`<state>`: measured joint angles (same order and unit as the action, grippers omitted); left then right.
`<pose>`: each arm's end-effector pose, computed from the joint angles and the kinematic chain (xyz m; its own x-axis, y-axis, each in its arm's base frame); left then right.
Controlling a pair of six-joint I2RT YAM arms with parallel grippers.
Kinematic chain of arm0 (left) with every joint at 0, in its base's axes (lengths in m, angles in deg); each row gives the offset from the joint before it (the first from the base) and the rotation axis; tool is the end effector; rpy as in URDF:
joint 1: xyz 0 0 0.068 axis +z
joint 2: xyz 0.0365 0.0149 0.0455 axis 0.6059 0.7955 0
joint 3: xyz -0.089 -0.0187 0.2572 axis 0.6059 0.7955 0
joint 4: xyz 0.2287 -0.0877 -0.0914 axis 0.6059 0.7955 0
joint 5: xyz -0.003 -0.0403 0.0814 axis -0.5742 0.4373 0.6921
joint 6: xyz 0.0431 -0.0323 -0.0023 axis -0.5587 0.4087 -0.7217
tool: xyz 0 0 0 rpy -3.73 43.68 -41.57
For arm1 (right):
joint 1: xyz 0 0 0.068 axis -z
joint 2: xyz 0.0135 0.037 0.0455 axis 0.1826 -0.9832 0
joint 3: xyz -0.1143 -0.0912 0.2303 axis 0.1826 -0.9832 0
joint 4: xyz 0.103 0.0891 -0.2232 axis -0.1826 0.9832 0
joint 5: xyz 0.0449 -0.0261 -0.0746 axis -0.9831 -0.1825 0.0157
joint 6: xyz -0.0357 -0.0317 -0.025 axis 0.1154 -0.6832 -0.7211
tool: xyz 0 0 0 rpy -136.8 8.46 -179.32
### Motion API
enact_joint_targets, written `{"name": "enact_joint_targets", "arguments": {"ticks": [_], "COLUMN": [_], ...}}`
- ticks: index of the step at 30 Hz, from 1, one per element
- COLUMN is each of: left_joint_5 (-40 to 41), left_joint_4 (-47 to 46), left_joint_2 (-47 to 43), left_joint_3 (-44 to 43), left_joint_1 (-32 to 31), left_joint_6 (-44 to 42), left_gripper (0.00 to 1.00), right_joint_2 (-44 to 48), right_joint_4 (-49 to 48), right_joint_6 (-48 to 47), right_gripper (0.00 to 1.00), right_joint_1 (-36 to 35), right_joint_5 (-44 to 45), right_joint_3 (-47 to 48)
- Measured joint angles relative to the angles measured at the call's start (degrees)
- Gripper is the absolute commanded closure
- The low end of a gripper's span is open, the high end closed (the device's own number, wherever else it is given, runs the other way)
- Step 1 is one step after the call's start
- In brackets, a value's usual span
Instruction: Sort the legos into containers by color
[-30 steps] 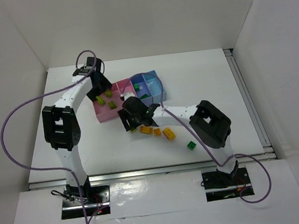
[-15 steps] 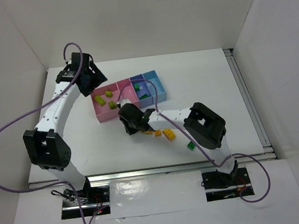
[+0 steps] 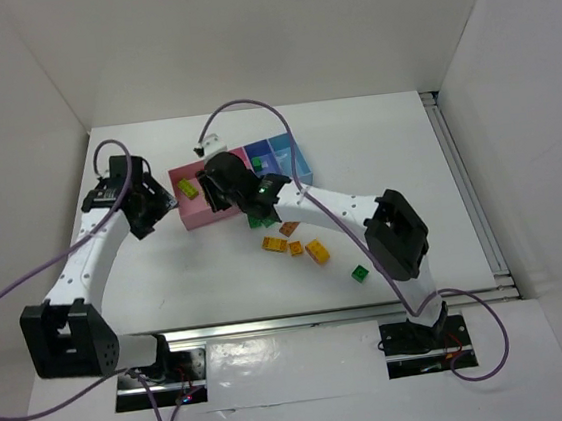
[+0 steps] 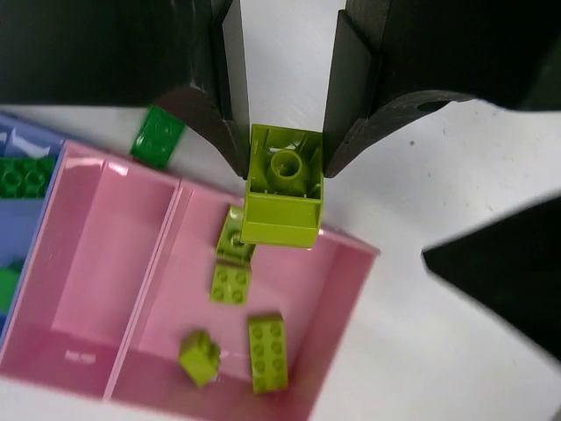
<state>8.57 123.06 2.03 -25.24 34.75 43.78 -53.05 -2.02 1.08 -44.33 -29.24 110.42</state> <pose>0.2864 -0.0069 0.2934 -0.5119 -0.6981 -0.5006 -0.6230 0.7029 -0.3431 0.2781 0.3794 0.2771 -0.4598 -0.2282 -0.8582 -0.5697 0.8171 0.0879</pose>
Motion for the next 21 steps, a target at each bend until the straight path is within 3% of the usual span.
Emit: {"name": "enact_joint_targets", "arguments": {"ticks": [3, 9, 12, 17, 21], "left_joint_5": [0.66, 1.97, 2.69, 3.85, 3.54], "left_joint_4": [0.92, 1.27, 1.46, 1.60, 1.01], "left_joint_2": [-5.49, -11.30, -11.39, -13.14, -14.05], "left_joint_3": [3.23, 6.49, 6.54, 6.64, 6.64], "left_joint_1": [0.90, 0.98, 1.14, 1.53, 1.55], "left_joint_6": [1.95, 3.89, 3.78, 2.91, 2.43], "left_gripper": [0.18, 0.18, 0.18, 0.18, 0.19], "right_joint_2": [-2.23, -13.66, -20.83, -28.35, -24.11], "right_joint_4": [-0.55, 0.15, 0.96, 4.79, 4.09], "right_joint_6": [-0.76, -1.75, -2.19, -2.93, -3.21], "right_gripper": [0.79, 0.66, 0.47, 0.44, 0.45], "right_joint_1": [0.76, 3.45, 4.72, 6.03, 6.64], "right_joint_5": [-0.33, -0.57, -1.27, -1.86, -1.46], "right_joint_3": [5.31, 17.88, 25.51, 36.68, 31.30]}}
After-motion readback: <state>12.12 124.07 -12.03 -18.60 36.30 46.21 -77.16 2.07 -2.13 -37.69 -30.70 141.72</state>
